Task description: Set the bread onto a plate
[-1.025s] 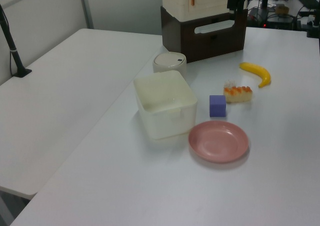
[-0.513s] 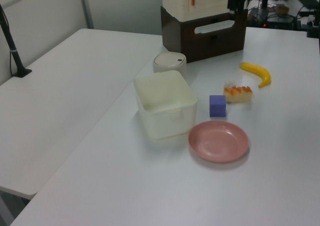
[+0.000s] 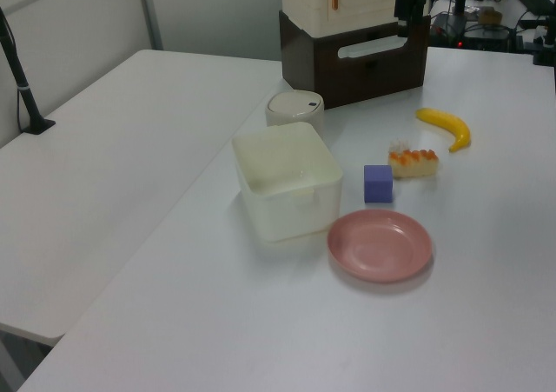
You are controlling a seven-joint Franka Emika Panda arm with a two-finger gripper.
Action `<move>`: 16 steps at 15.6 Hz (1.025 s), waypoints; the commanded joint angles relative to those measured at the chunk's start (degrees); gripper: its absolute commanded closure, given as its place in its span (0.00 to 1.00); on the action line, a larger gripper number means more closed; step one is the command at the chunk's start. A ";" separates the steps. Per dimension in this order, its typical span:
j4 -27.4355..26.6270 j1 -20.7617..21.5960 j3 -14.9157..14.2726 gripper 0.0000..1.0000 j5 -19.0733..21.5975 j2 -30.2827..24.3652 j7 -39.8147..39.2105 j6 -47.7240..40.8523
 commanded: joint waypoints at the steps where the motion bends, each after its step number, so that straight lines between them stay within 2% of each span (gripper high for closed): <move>1: 0.69 0.97 -0.40 0.00 0.67 0.12 -0.43 -1.55; 8: -0.88 0.71 -0.40 0.00 0.50 -1.46 -2.18 -0.94; 10: -3.16 2.02 -0.48 0.00 -1.86 -2.25 -4.82 -0.86; 12: -5.97 5.53 -0.84 0.00 -4.59 -2.78 -5.18 0.63; 16: -9.23 6.25 0.04 0.00 -4.86 -2.34 -3.25 4.41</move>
